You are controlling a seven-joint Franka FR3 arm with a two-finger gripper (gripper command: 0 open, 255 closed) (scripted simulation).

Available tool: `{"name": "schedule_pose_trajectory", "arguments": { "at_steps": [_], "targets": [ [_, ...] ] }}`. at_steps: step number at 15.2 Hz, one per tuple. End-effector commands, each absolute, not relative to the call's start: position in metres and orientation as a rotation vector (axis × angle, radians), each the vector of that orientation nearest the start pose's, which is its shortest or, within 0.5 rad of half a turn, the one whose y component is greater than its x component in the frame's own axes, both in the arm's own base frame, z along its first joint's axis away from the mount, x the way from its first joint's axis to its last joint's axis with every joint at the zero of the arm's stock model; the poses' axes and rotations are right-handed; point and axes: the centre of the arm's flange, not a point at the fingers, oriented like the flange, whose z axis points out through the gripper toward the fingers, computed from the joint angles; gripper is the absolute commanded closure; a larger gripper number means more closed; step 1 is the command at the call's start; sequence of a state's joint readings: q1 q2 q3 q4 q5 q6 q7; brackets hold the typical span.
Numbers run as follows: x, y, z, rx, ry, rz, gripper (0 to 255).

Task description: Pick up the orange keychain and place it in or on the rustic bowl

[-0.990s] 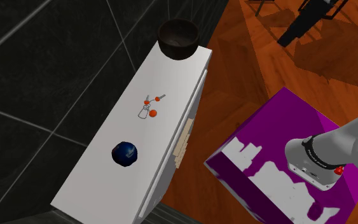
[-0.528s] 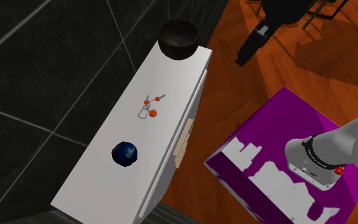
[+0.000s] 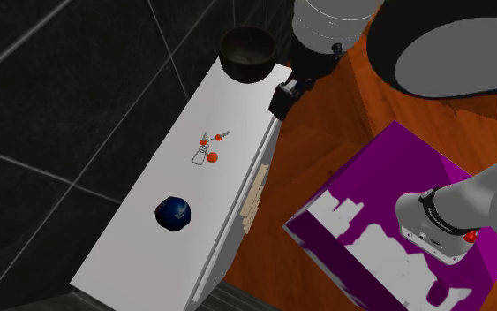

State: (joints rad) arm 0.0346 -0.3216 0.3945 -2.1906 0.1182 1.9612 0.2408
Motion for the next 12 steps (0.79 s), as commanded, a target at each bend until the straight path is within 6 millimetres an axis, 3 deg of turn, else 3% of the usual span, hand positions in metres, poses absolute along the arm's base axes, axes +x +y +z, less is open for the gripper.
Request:
{"name": "schedule_pose_trajectory", "arguments": {
  "at_steps": [1, 12],
  "targets": [
    [0.432, 0.237, 0.499, -3.122, -0.211, -0.096, 0],
    [0.496, 0.341, 0.412, -3.133, -0.235, -0.016, 0]
  ]
}}
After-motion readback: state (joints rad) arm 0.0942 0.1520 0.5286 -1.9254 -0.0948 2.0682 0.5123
